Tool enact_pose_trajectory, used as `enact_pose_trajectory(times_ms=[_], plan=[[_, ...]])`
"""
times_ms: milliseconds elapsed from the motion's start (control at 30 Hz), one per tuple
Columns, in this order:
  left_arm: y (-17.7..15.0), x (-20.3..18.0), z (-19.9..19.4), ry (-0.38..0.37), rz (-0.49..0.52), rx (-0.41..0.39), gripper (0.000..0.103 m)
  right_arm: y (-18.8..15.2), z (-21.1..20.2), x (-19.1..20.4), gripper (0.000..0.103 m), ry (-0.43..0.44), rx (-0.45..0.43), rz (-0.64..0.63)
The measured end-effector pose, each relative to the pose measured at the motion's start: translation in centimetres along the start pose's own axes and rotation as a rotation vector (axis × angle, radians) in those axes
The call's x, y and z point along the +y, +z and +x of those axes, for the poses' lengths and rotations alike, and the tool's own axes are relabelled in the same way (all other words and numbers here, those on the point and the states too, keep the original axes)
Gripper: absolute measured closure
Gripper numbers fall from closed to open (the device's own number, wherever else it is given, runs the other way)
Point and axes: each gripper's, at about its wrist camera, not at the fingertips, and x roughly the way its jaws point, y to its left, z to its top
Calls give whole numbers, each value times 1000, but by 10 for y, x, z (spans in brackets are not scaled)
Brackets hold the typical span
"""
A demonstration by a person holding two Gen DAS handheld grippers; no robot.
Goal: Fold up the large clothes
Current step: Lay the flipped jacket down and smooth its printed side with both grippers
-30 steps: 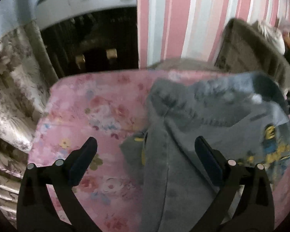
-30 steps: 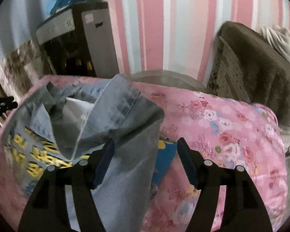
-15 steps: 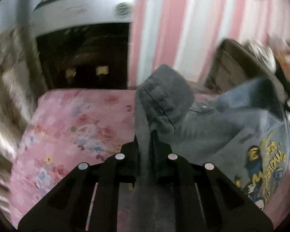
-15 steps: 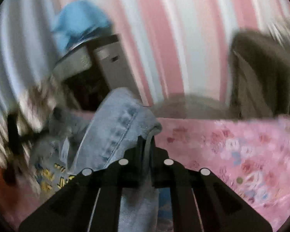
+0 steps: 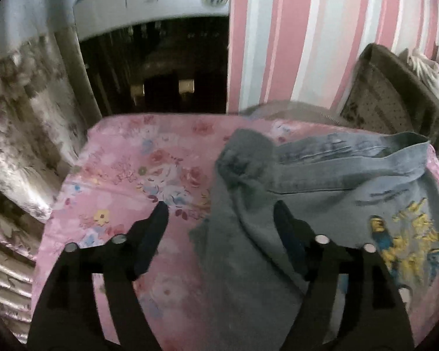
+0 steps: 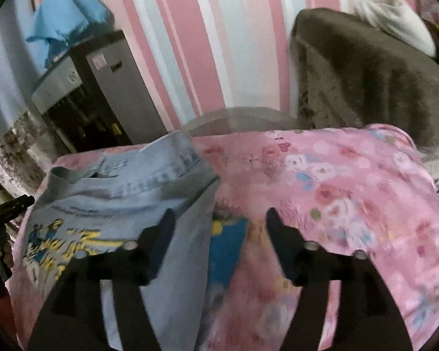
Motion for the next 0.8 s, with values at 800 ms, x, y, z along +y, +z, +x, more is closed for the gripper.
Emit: enact_pose_trajectory(times_ms=[800], plan=[[-79, -160, -40, -94, 12, -4, 3, -99, -25, 19, 14, 17, -55, 125]])
